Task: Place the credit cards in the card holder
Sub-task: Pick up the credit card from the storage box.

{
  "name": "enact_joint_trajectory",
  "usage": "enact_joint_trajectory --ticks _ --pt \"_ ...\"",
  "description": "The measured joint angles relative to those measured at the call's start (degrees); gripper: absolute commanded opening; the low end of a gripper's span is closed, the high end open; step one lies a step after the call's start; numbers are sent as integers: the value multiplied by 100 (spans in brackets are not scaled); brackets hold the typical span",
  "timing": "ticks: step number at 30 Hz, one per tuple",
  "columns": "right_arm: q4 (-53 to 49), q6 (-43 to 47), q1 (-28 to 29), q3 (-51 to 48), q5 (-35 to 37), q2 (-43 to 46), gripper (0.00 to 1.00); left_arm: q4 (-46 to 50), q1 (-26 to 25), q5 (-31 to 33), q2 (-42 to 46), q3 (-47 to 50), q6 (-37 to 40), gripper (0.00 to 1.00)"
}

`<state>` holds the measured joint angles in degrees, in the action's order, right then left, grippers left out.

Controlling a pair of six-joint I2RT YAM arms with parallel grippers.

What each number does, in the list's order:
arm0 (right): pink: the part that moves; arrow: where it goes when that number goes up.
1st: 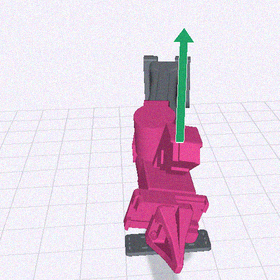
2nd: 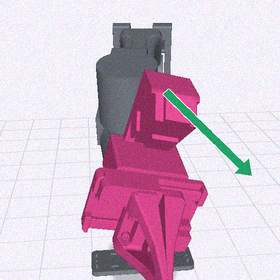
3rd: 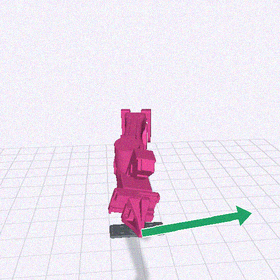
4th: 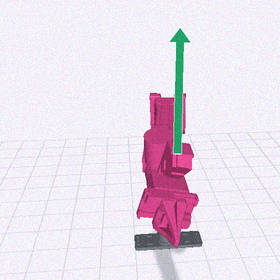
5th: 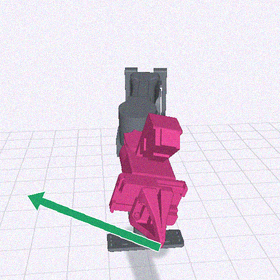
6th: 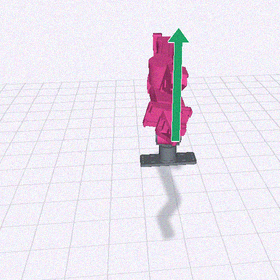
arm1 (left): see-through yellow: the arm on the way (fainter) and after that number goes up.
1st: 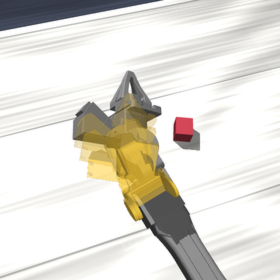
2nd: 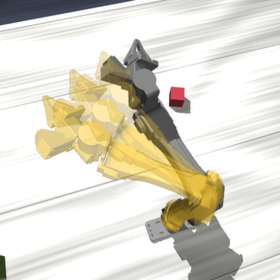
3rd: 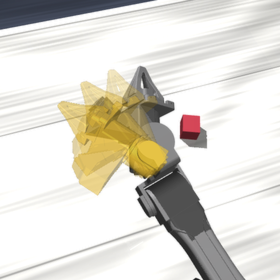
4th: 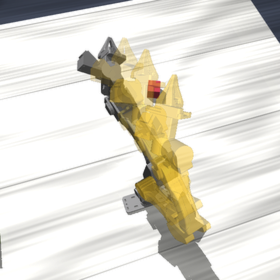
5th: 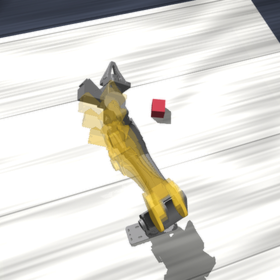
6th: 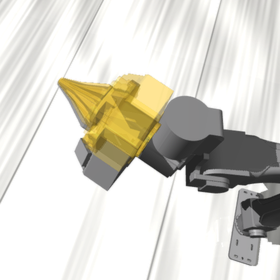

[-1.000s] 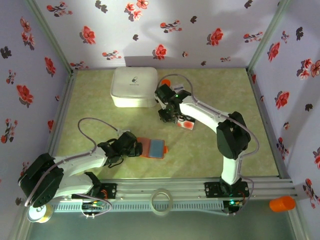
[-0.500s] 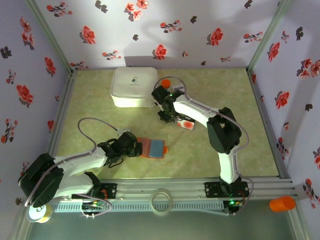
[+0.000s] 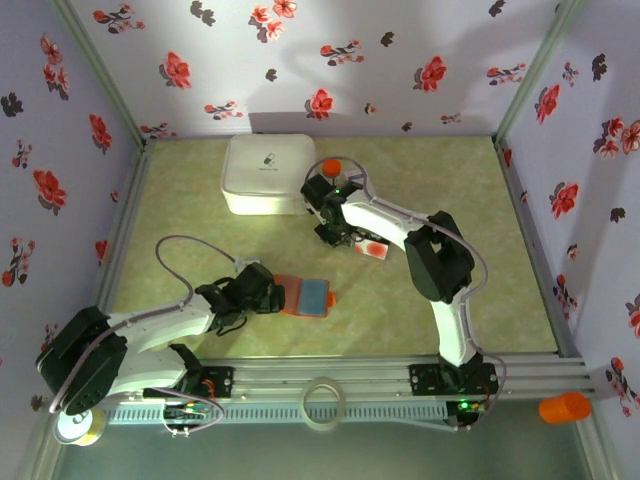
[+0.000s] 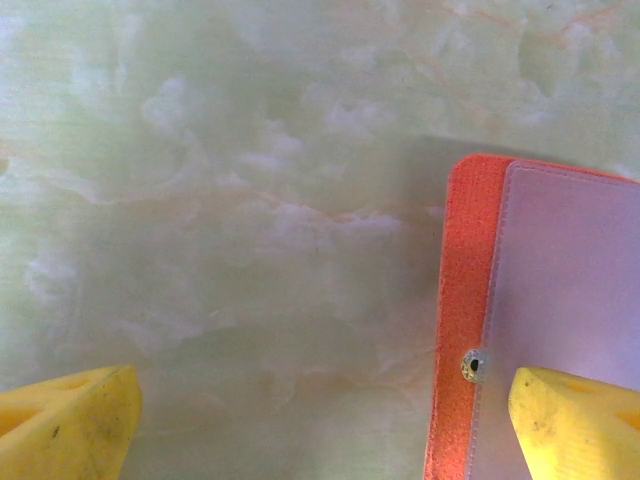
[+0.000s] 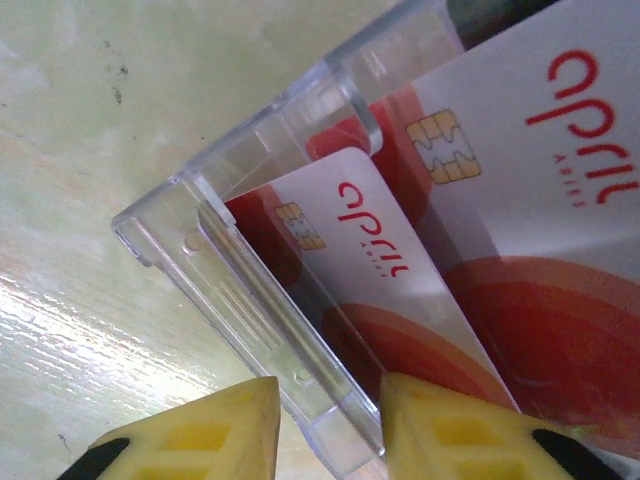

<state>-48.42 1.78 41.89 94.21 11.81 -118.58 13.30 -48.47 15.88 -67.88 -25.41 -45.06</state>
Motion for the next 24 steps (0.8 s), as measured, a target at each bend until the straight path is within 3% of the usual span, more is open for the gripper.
enact_joint_trajectory --ticks 17,24 --pt "-81 575 0 125 -343 98 1 0 0 0 0 0 0 95" --pt "-125 638 0 282 -551 483 0 4 0 2 109 0 -7 95"
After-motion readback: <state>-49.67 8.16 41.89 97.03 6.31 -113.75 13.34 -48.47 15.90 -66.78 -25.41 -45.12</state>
